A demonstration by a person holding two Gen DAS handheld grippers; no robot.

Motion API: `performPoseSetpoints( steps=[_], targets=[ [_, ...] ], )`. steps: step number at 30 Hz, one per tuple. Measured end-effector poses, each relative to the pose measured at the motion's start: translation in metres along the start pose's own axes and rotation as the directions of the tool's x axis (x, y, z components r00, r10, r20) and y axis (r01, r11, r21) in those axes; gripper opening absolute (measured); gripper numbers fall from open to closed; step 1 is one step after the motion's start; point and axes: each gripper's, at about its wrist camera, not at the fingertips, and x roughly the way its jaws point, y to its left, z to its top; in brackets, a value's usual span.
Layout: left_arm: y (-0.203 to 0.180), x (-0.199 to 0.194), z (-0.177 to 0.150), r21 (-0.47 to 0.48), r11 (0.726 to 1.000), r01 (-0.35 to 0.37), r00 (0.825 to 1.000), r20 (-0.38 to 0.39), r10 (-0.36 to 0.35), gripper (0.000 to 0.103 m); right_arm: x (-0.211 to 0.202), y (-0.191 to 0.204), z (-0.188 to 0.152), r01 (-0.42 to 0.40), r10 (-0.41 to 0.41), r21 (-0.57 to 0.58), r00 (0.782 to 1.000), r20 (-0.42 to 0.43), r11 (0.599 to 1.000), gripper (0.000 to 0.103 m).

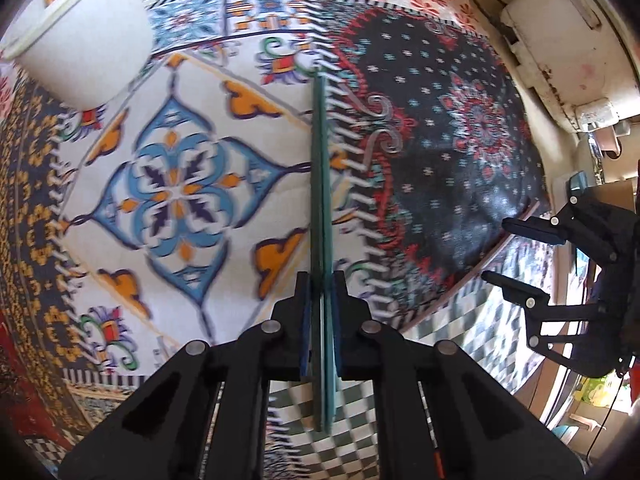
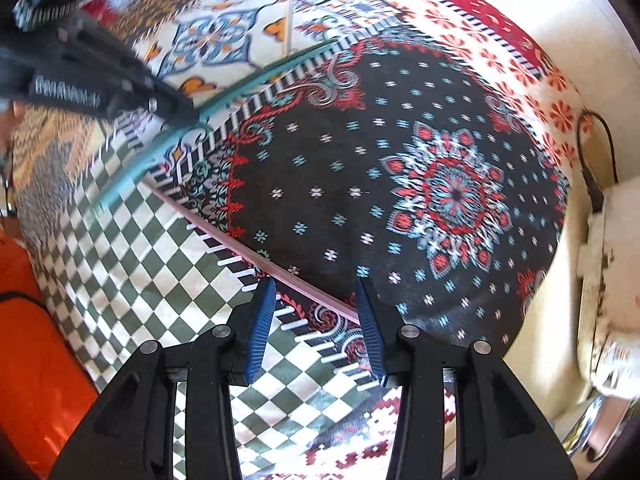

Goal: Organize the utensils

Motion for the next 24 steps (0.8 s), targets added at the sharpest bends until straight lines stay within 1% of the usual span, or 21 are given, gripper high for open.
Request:
performPoseSetpoints(
  steps=[2, 4, 5, 6, 7, 8, 9, 11, 14, 18, 19, 22, 24],
  targets=[
    [0.010, -0.002, -0.002, -0.015, 1.000, -0.009, 1.000, -0.006, 0.008, 0.009, 0.007, 0.006, -0.005, 0.012, -0.012, -0.023, 1.000, -0.005, 1.000, 0.037],
    [0.021, -0.003, -0.005, -0.025, 1.000, -0.005, 1.000, -0.017, 0.005, 0.009, 0.007, 0.007, -0.002, 0.006, -0.006, -0.020, 1.000, 0.001, 1.000, 0.037],
    [0.026, -0.004, -0.007, -0.029, 1.000, -0.009, 1.000, -0.021, 0.008, 0.009, 0.007, 0.007, -0.001, -0.006, 0.006, -0.008, 1.000, 0.004, 1.000, 0.034],
    [0.031, -0.004, -0.009, -0.030, 0.999, -0.012, 1.000, -0.025, 0.011, 0.009, 0.008, 0.005, 0.001, -0.026, 0.026, 0.005, 1.000, 0.006, 1.000, 0.029],
    [0.035, -0.005, -0.011, -0.032, 0.999, -0.010, 0.999, -0.031, 0.009, 0.009, 0.017, -0.001, 0.016, -0.054, 0.054, 0.024, 0.999, 0.006, 0.998, 0.026],
    [0.038, -0.005, -0.013, -0.035, 0.999, -0.005, 0.999, -0.038, 0.003, 0.009, 0.018, -0.003, 0.020, -0.044, 0.044, 0.035, 0.999, 0.009, 0.998, 0.019],
    [0.042, -0.005, -0.016, -0.039, 0.999, -0.001, 0.999, -0.042, -0.001, 0.009, 0.021, -0.008, 0.026, -0.041, 0.041, 0.048, 0.999, 0.008, 0.998, 0.015],
    [0.047, -0.007, -0.021, -0.045, 0.999, 0.002, 0.999, -0.033, -0.003, 0.009, 0.022, -0.014, 0.032, -0.038, 0.037, 0.085, 0.999, 0.008, 0.996, 0.011],
    [0.053, -0.011, -0.024, -0.064, 0.998, 0.011, 1.000, 0.000, -0.011, 0.009, 0.021, -0.019, 0.039, -0.026, 0.025, 0.139, 1.000, 0.010, 0.990, 0.010],
    [0.061, -0.009, -0.028, -0.093, 0.994, 0.050, 0.999, -0.006, -0.051, 0.009, 0.025, -0.029, 0.055, -0.030, 0.029, 0.206, 1.000, 0.009, 0.978, 0.010],
    [0.062, -0.009, -0.030, -0.095, 0.994, 0.052, 0.999, -0.005, -0.053, 0.009, 0.026, -0.032, 0.060, -0.038, 0.037, 0.216, 0.999, 0.009, 0.976, 0.009],
    [0.058, -0.009, -0.033, -0.091, 0.995, 0.027, 1.000, -0.008, -0.028, 0.009, 0.029, -0.038, 0.075, -0.067, 0.067, 0.239, 0.998, 0.007, 0.969, 0.009],
    [0.055, -0.006, -0.031, -0.084, 0.996, 0.022, 1.000, -0.004, -0.023, 0.010, 0.031, -0.039, 0.082, -0.102, 0.104, 0.255, 0.995, 0.005, 0.961, 0.009]
  ],
)
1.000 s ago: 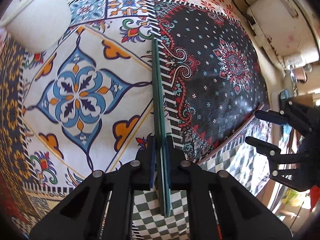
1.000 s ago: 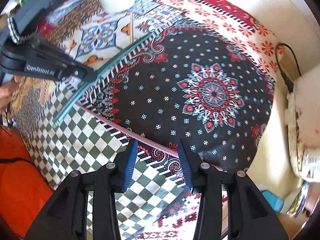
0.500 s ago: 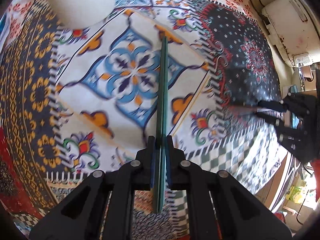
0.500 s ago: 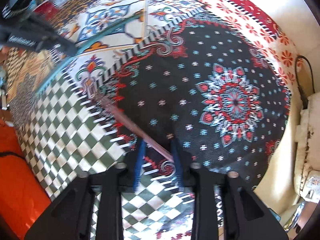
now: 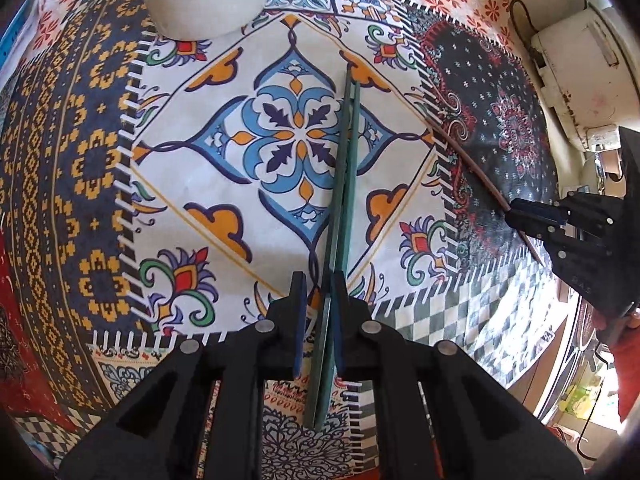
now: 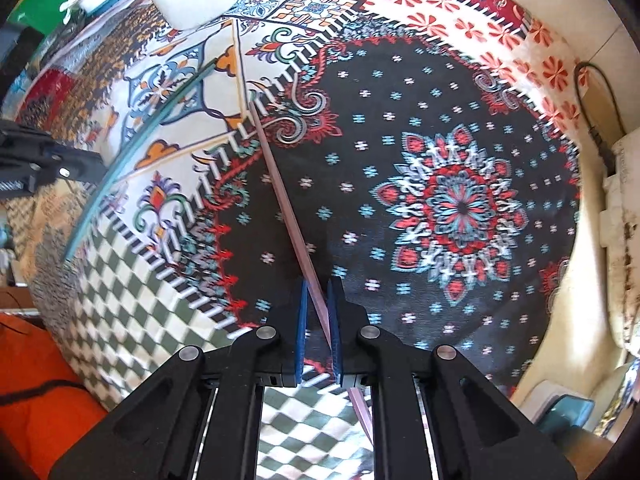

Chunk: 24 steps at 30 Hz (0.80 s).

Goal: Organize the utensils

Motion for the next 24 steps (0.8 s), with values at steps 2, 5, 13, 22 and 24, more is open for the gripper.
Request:
performPoseSetpoints(
  steps=[2, 5, 13, 22, 24],
  targets=[
    [-0.006, 0.002, 0.005, 0.005, 1.000, -0.011, 1.000, 0.003, 0.011, 0.010, 0.001, 0.002, 0.005, -0.014, 0.014, 0.002, 1.000, -0.005, 1.000, 0.010],
    [0.000, 0.002, 0.010, 0.006, 1.000, -0.020, 1.000, 0.012, 0.020, 0.010, 0.000, 0.008, 0.013, -0.014, 0.014, -0.008, 1.000, -0.002, 1.000, 0.010],
    [-0.003, 0.008, 0.035, 0.002, 1.000, -0.024, 0.999, 0.026, 0.024, 0.010, 0.018, 0.041, 0.049, -0.009, 0.010, -0.041, 1.000, 0.005, 0.999, 0.021],
    [0.008, 0.012, 0.045, -0.072, 0.996, 0.058, 0.998, 0.029, -0.056, 0.006, 0.028, 0.076, 0.085, 0.055, -0.050, -0.093, 0.997, 0.053, 0.994, 0.008],
    [0.007, 0.011, 0.042, -0.056, 0.997, 0.056, 0.998, 0.033, -0.054, 0.006, 0.029, 0.073, 0.092, 0.030, -0.026, -0.067, 0.998, 0.053, 0.997, 0.006]
  ],
)
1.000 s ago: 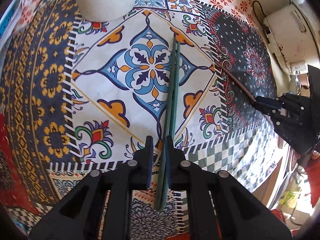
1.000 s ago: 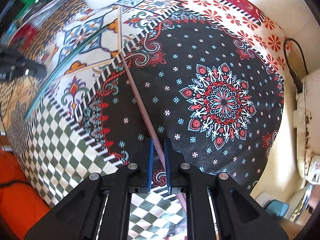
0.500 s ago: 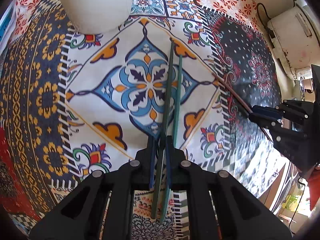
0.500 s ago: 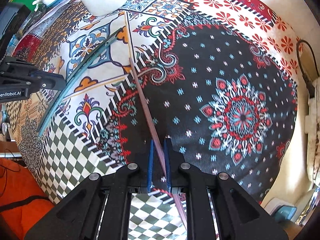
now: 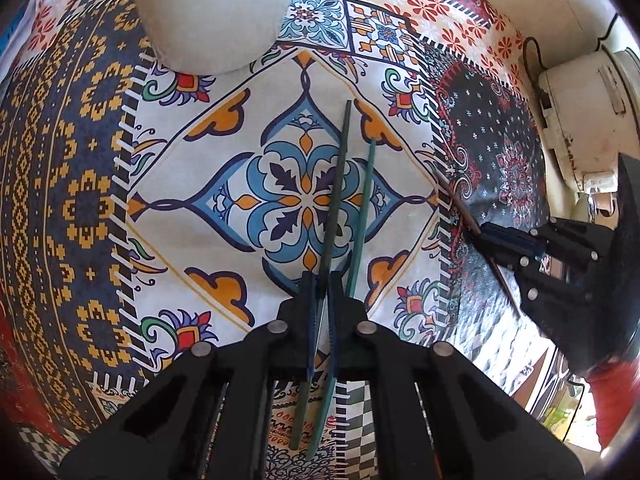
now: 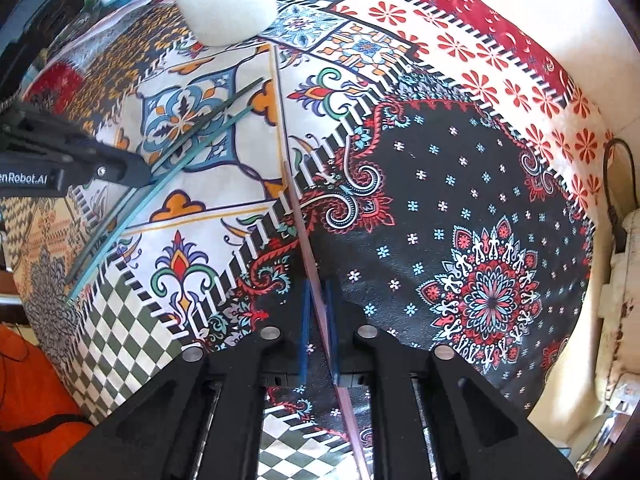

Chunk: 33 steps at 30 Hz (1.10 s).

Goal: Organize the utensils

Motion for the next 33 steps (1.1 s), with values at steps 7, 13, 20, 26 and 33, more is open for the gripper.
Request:
performPoseSetpoints(
  steps=[7, 13, 20, 26, 33],
  targets=[
    [-0.002, -0.035, -0.017, 0.035, 0.999, -0.025, 0.996, 0.086, 0.022, 0.003, -0.017, -0.010, 0.009, -0.009, 0.002, 0.091, 0.998, 0.069, 0.996, 0.005],
    [-0.017, -0.095, -0.023, 0.087, 0.993, -0.079, 0.968, 0.246, 0.055, 0.000, -0.059, -0.016, 0.014, 0.000, -0.029, 0.149, 0.981, 0.194, 0.989, 0.005],
    [-0.031, -0.136, -0.022, 0.110, 0.985, -0.130, 0.922, 0.378, 0.079, 0.000, -0.109, -0.033, 0.010, -0.004, -0.067, 0.203, 0.938, 0.340, 0.979, 0.005],
    [-0.024, -0.114, -0.010, 0.116, 0.981, -0.155, 0.933, 0.343, 0.107, 0.011, -0.125, -0.044, 0.003, -0.009, -0.076, 0.223, 0.926, 0.370, 0.975, 0.005],
    [0.009, -0.038, 0.009, -0.008, 0.996, -0.092, 0.984, 0.152, 0.092, 0.025, -0.136, -0.042, -0.001, -0.023, -0.070, 0.222, 0.912, 0.404, 0.975, 0.005]
  ],
)
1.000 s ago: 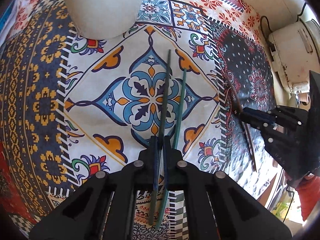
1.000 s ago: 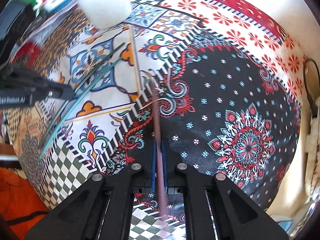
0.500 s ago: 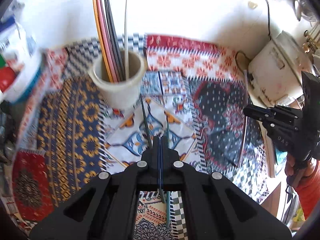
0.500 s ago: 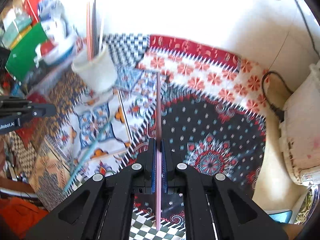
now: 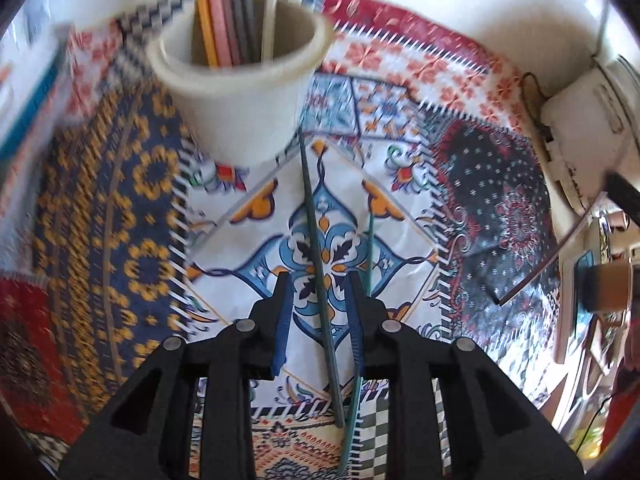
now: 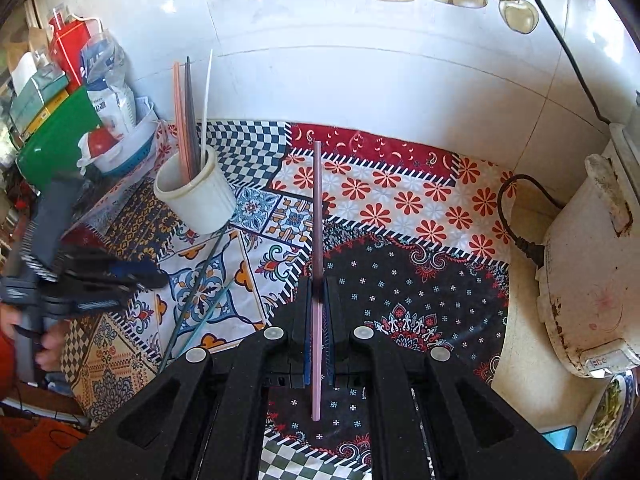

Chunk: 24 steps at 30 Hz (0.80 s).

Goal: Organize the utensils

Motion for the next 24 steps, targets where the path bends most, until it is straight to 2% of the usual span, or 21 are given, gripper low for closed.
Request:
performPoseSetpoints(
  steps=[3, 7, 10, 11, 13, 15, 18, 21, 24],
  targets=[
    [-0.001, 0.019, 0.001, -0.003, 1.000, -0.023, 0.999, -0.031, 0.022, 0.025, -0.007, -0.001, 0.002, 0.002, -0.002, -0.003, 1.000, 0.019, 1.000, 0.004],
    [-0.009, 0.027, 0.005, 0.035, 0.997, -0.062, 0.997, -0.034, 0.063, 0.023, -0.014, -0.004, 0.006, -0.001, 0.001, 0.006, 0.999, 0.039, 1.000, 0.004],
    [-0.011, 0.027, 0.007, 0.039, 0.997, -0.070, 0.997, -0.039, 0.071, 0.017, -0.017, -0.006, 0.010, -0.004, 0.004, 0.012, 0.999, 0.054, 1.000, 0.004],
    [-0.011, 0.027, 0.008, 0.035, 0.996, -0.079, 0.996, -0.037, 0.080, 0.011, -0.018, -0.006, 0.011, -0.004, 0.003, 0.015, 0.998, 0.061, 1.000, 0.004],
    [-0.010, 0.027, 0.010, 0.006, 0.995, -0.103, 0.994, -0.026, 0.103, 0.005, -0.019, -0.007, 0.014, -0.009, 0.008, 0.020, 0.997, 0.071, 1.000, 0.004],
    [-0.011, 0.026, 0.010, 0.000, 0.993, -0.117, 0.993, -0.010, 0.117, 0.005, -0.021, -0.008, 0.018, -0.010, 0.008, 0.018, 0.997, 0.083, 1.000, 0.004],
    [-0.021, 0.026, 0.006, 0.038, 0.986, -0.162, 0.987, 0.013, 0.161, 0.004, -0.024, -0.007, 0.023, -0.009, 0.007, 0.015, 0.995, 0.097, 1.000, 0.004],
    [-0.027, 0.026, 0.002, 0.039, 0.992, -0.120, 0.992, -0.018, 0.121, 0.004, -0.028, -0.006, 0.029, -0.007, 0.006, 0.009, 0.994, 0.113, 1.000, 0.004],
    [-0.035, 0.010, -0.002, 0.050, 0.993, -0.108, 0.994, 0.004, 0.108, 0.004, -0.030, -0.004, 0.033, -0.009, 0.009, -0.002, 0.993, 0.122, 1.000, 0.004]
  ],
)
